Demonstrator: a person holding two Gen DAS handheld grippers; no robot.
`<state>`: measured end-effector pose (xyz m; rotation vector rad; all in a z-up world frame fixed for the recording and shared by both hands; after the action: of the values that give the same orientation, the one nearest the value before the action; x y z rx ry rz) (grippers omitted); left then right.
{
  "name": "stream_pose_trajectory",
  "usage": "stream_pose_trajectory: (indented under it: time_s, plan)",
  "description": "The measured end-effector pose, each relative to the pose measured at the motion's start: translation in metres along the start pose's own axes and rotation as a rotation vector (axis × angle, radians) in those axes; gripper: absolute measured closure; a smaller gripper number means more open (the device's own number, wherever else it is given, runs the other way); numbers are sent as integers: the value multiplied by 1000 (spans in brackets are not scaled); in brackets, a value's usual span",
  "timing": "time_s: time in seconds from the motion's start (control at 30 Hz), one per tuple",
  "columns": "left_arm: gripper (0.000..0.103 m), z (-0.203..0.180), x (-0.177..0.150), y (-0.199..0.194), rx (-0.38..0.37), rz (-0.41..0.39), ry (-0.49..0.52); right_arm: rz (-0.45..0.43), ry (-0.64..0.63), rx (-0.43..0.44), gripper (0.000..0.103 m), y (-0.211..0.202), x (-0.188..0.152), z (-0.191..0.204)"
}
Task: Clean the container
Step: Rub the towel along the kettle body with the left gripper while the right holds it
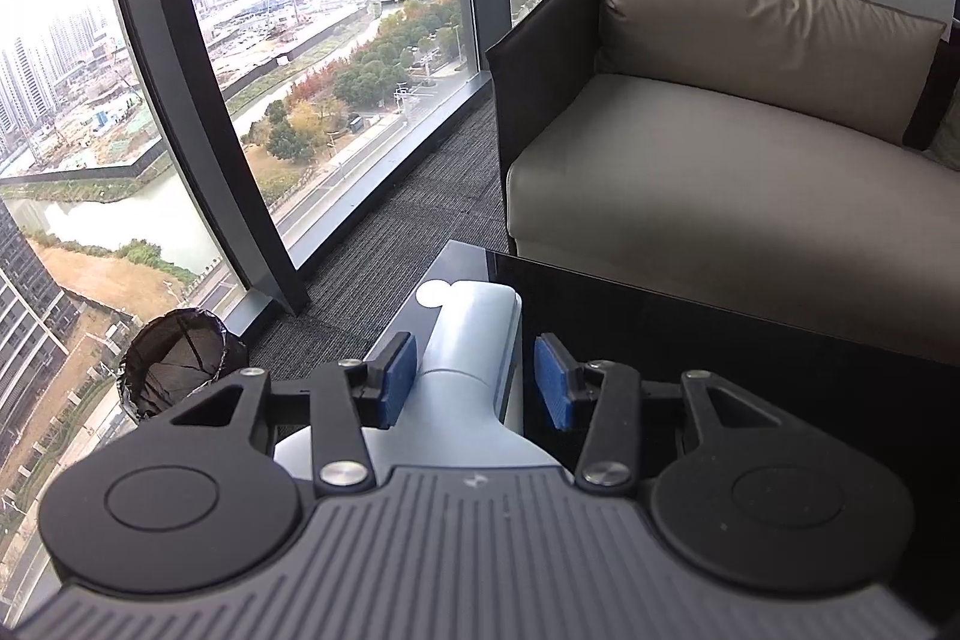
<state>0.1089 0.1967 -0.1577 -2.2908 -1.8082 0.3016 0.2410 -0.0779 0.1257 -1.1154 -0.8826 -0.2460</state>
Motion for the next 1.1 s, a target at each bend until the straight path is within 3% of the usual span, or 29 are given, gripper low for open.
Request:
stream_pose_trajectory:
  time_s: [0.33, 0.73, 1.1]
  plan:
    - [77, -17, -3, 1, -104, 11, 38, -12, -27, 4, 64, 0, -3, 1]
    - [77, -30, -5, -5, -212, 8, 46, -1, -117, 90, 67, 1, -4, 28]
    - [77, -34, -4, -5, -354, 78, 9, -1, -158, 104, 68, -1, -8, 45]
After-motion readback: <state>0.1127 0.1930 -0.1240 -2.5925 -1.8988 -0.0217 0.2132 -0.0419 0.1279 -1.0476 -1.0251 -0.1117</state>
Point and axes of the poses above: each gripper's, at about its wrist camera, not at the fingertips, and y roughly the way its jaws point, z to its left, x to its top, the point moved 4 cm from there along y, roughly the way its jaws point, and after that the axes turned 2 degrees about x, right-handed, at the moved point
